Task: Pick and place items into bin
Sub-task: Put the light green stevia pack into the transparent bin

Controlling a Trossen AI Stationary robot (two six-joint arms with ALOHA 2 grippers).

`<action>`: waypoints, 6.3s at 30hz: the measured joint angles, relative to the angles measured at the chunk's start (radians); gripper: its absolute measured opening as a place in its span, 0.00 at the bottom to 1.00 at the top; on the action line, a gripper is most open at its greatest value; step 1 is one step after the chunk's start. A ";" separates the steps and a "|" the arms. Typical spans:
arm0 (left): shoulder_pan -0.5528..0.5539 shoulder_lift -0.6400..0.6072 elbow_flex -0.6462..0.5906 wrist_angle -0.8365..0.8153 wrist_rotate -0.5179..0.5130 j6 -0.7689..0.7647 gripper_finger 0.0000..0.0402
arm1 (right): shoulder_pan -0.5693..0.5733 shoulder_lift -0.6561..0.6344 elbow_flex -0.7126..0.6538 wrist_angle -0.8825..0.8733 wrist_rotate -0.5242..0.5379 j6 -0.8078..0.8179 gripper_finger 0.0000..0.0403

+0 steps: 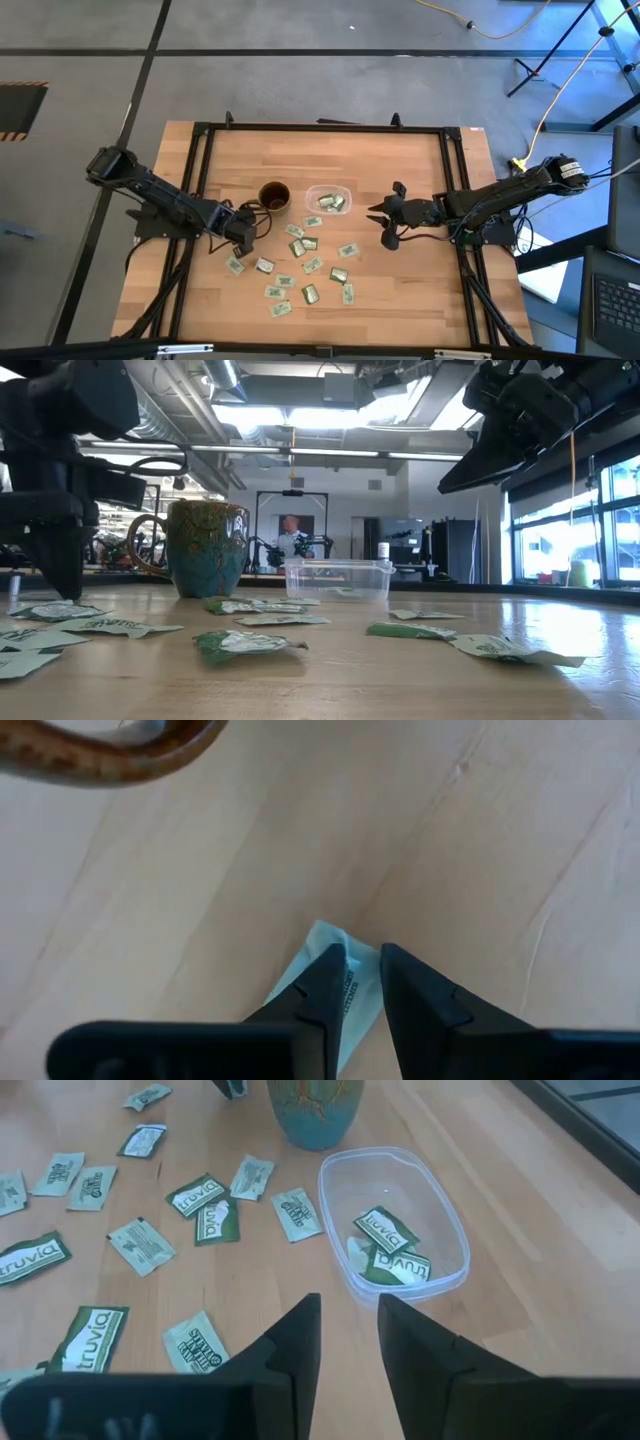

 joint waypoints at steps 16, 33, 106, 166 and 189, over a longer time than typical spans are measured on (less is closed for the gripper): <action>-0.001 -0.088 0.072 -0.010 0.135 0.076 0.01 | 0.000 0.000 0.000 -0.005 0.000 -0.002 0.26; 0.051 -0.136 0.292 0.526 0.050 0.899 0.01 | 0.000 0.001 0.000 0.005 0.000 -0.006 0.26; 0.192 0.439 0.747 0.073 0.207 1.123 0.18 | 0.001 0.002 0.000 -0.022 0.000 -0.002 0.26; 0.183 0.590 0.742 -0.081 0.075 1.072 0.01 | 0.001 0.002 0.000 -0.030 0.000 0.019 0.26; 0.277 0.515 0.747 0.276 -0.138 1.188 0.01 | 0.001 0.001 0.000 -0.030 0.000 0.022 0.26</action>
